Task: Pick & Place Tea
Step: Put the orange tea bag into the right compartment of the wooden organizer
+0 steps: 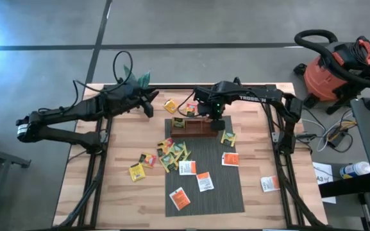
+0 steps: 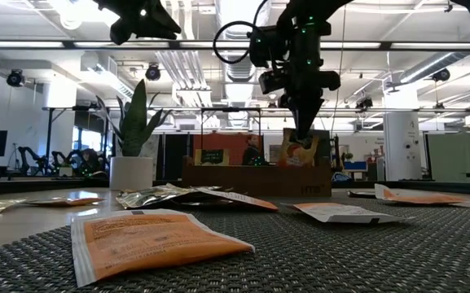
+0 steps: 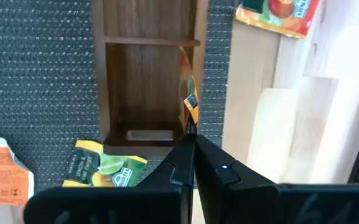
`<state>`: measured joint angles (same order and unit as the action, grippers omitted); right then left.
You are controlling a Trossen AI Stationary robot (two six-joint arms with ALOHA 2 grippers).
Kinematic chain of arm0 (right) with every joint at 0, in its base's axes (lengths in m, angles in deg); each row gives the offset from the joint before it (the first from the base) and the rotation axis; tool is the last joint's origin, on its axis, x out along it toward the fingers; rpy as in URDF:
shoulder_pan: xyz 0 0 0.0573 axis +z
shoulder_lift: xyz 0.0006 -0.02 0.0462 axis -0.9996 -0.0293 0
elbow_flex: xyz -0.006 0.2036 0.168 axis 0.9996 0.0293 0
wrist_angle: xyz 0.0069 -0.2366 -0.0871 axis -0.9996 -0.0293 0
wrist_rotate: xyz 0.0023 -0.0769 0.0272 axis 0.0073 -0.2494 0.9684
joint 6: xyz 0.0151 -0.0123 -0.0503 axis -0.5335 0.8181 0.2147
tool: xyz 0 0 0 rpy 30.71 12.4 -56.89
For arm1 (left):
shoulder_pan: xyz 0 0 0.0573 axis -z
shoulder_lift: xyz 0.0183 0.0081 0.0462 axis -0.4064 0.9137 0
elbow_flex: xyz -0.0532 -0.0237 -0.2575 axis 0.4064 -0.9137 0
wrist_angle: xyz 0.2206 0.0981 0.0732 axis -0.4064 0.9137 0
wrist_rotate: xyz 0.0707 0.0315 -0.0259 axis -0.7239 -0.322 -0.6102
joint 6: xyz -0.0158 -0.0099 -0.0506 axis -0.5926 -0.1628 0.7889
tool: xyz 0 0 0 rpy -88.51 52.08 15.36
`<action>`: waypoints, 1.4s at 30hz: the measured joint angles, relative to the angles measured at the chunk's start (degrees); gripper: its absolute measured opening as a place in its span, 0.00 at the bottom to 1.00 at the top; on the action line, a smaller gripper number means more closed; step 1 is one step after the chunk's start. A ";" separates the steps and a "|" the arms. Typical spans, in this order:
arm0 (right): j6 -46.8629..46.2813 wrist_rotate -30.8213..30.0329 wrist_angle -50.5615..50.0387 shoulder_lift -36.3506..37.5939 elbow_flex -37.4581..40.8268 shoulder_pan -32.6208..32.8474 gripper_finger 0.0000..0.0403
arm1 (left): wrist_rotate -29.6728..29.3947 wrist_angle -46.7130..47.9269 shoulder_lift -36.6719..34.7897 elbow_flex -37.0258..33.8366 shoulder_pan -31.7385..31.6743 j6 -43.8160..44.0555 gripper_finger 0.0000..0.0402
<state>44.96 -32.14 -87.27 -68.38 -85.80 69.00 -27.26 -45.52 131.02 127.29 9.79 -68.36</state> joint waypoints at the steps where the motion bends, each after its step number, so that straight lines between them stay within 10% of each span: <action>1: 0.25 0.00 0.04 0.00 0.01 0.21 0.02 | -0.02 -0.04 -0.02 0.00 0.00 0.02 0.24; 37: 5.33 -3.33 -4.99 -7.37 -16.80 3.09 0.02 | -0.24 -0.06 0.00 -0.02 0.00 0.26 0.24; 42: 3.51 -13.44 -12.10 -7.45 -14.92 3.00 0.02 | -0.26 -0.04 0.00 -0.71 0.00 0.19 0.24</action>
<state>48.46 -45.57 -99.36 -75.84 -100.72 72.00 -27.52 -45.56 131.02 126.58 9.79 -68.17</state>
